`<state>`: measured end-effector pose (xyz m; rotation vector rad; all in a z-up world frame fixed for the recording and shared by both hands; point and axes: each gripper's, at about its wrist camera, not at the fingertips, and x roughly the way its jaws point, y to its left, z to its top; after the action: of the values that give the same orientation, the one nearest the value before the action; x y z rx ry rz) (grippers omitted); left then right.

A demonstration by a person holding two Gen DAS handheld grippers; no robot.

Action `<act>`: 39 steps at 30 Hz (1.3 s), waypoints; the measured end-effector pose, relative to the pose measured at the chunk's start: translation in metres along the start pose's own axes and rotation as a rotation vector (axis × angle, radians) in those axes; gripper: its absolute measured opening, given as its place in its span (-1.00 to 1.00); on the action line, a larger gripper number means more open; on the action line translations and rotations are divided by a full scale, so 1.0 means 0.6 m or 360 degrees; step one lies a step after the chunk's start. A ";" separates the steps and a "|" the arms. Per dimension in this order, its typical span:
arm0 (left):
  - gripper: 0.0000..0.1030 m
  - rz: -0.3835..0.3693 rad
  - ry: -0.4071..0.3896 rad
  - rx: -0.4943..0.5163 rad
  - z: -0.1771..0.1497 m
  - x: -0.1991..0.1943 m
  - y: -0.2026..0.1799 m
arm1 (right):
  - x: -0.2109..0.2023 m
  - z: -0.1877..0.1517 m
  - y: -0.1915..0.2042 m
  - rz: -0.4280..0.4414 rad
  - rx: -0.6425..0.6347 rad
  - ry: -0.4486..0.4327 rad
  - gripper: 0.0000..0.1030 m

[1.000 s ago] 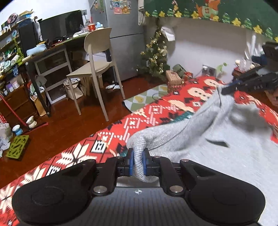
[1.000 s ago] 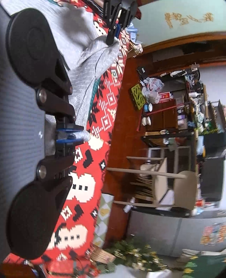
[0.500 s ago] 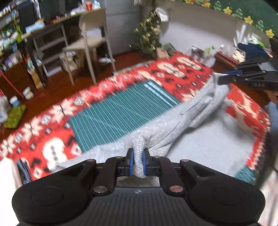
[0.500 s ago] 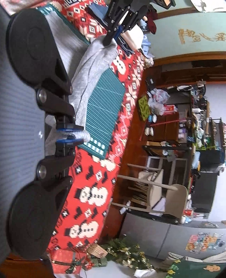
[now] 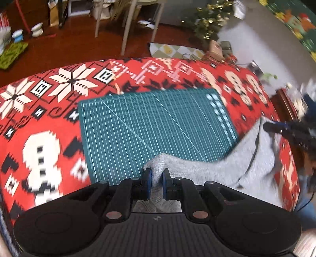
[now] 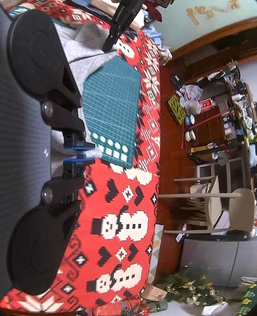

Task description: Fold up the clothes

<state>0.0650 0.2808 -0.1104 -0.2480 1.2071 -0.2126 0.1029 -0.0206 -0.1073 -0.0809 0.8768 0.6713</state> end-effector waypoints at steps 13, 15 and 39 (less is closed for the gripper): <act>-0.73 0.0149 -0.0104 -0.0142 0.122 0.059 0.053 | 0.162 0.082 -0.069 -0.0129 0.0084 -0.0021 -0.83; -0.59 0.0145 -0.0134 -0.0183 0.136 0.062 0.060 | 0.175 0.091 -0.074 -0.0143 0.0083 -0.0034 -0.83; -0.89 0.0158 -0.0309 0.0458 0.083 0.073 0.038 | 0.186 0.081 -0.090 -0.0080 -0.0023 -0.0036 -0.90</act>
<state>0.1273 0.2934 -0.1397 0.0421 0.9797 -0.2663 0.2170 0.0097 -0.1681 -0.1079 0.8457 0.6304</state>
